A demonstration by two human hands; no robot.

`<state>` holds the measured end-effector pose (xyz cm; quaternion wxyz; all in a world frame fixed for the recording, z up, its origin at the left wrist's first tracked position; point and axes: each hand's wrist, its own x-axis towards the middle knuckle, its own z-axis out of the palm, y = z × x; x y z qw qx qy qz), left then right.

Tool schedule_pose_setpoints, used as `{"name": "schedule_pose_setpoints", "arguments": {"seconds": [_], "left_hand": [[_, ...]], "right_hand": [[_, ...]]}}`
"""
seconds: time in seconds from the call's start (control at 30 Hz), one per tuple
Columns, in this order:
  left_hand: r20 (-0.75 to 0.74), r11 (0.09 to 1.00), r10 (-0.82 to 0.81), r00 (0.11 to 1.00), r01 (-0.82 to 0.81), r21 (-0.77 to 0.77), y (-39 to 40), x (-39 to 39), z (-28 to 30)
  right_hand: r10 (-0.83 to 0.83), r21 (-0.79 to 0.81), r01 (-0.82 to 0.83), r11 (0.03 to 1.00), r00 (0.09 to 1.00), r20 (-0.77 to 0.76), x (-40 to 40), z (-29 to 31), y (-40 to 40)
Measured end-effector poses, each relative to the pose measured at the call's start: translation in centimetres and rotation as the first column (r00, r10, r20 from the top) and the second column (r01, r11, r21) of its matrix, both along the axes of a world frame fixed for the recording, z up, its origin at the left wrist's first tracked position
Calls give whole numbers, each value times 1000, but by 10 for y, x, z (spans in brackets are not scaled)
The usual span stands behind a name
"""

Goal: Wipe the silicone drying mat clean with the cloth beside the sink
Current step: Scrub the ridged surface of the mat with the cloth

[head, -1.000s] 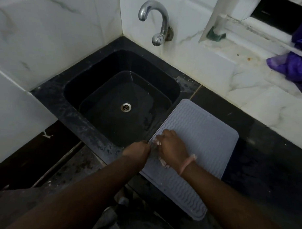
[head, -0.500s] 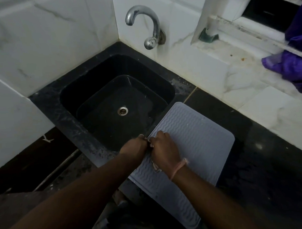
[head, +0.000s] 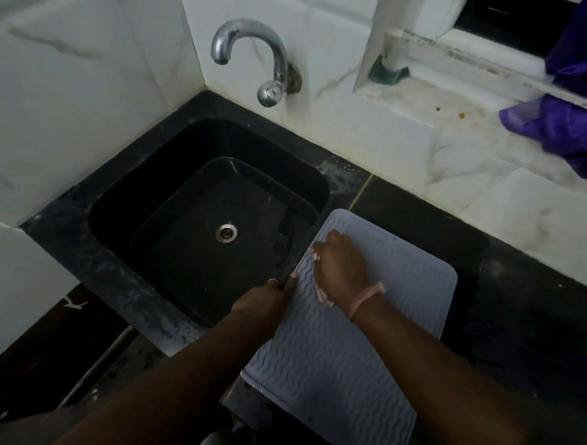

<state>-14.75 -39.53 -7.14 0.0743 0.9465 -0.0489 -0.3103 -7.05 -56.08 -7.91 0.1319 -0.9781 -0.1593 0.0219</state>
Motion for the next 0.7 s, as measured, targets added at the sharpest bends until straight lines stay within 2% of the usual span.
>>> {"name": "schedule_pose_setpoints", "arguments": {"seconds": [0.07, 0.23, 0.5, 0.63, 0.7], "left_hand": [[-102, 998, -16, 995, 9, -66, 4, 5, -2], [-121, 998, -41, 992, 35, -56, 2, 7, -2], [-162, 997, -57, 985, 46, -68, 4, 13, -5], [-168, 996, -53, 984, 41, -77, 1, 13, 1], [-163, 996, -49, 985, 37, -76, 1, 12, 1]], "right_hand": [[65, 9, -64, 998, 997, -39, -24, 1, 7], [128, 33, -127, 991, 991, -29, -21, -1, -2], [-98, -72, 102, 992, 994, 54, 83, -8, -25], [-138, -10, 138, 990, 990, 27, 68, -1, -15], [-65, 53, 65, 996, 998, -7, 41, -2, -12]]}}
